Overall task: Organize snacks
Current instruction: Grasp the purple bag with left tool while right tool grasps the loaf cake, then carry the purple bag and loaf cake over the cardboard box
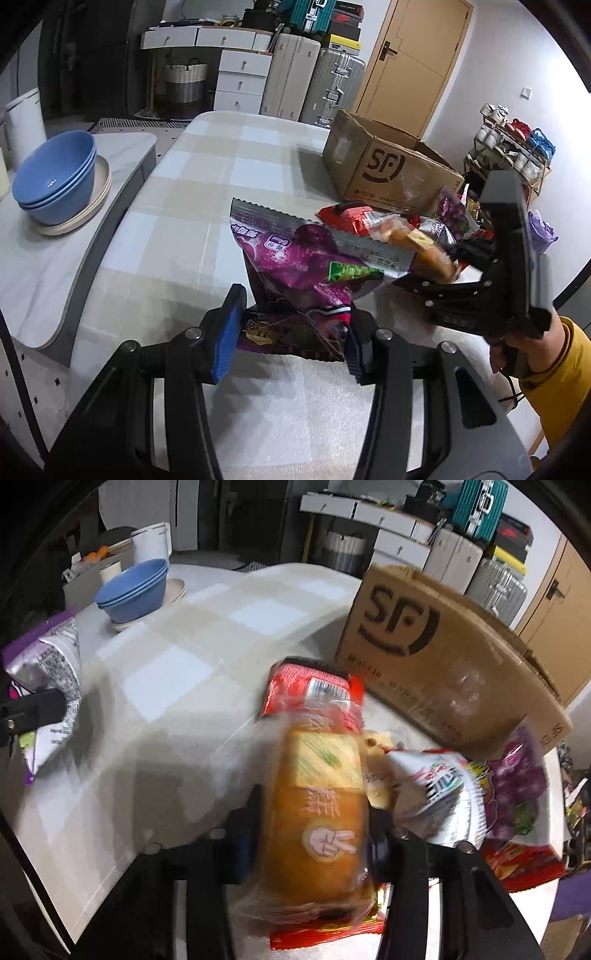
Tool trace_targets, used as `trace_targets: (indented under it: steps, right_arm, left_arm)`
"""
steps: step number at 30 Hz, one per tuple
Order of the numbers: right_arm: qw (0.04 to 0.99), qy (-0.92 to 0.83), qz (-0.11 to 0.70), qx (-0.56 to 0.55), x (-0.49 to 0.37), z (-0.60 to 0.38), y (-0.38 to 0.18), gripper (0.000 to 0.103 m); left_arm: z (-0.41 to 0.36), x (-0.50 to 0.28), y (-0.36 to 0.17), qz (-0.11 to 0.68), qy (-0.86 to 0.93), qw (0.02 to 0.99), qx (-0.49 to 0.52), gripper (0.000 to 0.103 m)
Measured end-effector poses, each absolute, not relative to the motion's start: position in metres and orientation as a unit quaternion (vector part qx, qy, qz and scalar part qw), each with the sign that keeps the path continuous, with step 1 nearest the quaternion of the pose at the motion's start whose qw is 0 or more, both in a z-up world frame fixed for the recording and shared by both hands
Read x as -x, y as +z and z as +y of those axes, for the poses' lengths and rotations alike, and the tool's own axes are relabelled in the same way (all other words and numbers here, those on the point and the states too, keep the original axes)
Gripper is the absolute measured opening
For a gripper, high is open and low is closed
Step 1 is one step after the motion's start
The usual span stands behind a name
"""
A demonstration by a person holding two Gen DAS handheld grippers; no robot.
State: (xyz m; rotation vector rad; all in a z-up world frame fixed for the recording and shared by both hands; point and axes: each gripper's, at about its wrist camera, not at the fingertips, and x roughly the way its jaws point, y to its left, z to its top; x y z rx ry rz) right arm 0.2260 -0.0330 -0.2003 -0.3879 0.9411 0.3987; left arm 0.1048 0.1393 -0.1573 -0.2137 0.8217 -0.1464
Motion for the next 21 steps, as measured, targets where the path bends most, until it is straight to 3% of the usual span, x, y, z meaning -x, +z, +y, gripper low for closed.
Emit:
trace_targets:
  steps: [21]
  right_arm:
    - [0.880, 0.258, 0.397, -0.027, -0.179, -0.099, -0.136, 0.037]
  left_arm:
    - [0.112, -0.090, -0.142, 0.402, -0.080, 0.907, 0.092, 0.045]
